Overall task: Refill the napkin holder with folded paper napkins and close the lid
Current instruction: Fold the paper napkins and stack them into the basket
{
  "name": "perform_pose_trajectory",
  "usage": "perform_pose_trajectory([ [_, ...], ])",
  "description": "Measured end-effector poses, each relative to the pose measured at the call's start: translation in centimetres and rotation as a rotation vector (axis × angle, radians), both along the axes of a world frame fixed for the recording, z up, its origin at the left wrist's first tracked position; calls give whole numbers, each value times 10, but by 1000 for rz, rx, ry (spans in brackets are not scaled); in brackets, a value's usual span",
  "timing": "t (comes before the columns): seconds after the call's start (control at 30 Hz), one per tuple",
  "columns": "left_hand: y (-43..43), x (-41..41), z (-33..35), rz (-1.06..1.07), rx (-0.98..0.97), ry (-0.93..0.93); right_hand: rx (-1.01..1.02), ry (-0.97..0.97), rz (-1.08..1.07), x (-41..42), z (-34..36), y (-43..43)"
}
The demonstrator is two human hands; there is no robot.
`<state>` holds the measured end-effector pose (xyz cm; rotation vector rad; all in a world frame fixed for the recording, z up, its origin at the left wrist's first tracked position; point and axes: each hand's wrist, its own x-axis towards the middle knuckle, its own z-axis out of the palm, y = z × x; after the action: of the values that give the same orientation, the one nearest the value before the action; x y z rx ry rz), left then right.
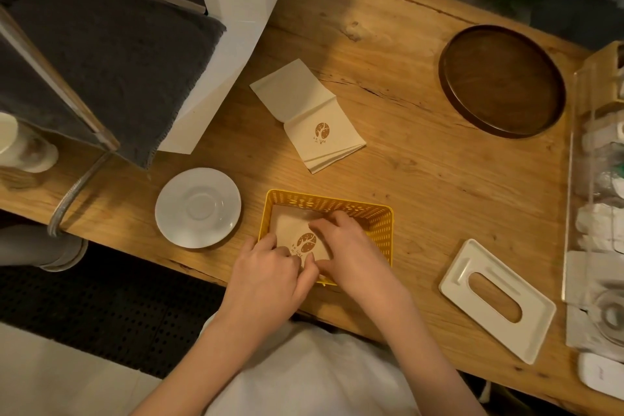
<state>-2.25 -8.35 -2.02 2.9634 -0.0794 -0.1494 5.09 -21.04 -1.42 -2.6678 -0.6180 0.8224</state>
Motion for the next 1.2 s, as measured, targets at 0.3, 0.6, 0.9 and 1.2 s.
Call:
perform_pose_trajectory([
  [0.3,2,1,0,5,-91,-9,-151,-64,144,0,9,7],
  [0.6,5,2,5,-13,-160,53,-83,-14,112,2,2,1],
  [0.9,21,-2,15,-28,-357,-101,255,45,35,21,36,-18],
  [1.2,47,7,28,323,-740,-344,606,9,-311,74,42,-31],
])
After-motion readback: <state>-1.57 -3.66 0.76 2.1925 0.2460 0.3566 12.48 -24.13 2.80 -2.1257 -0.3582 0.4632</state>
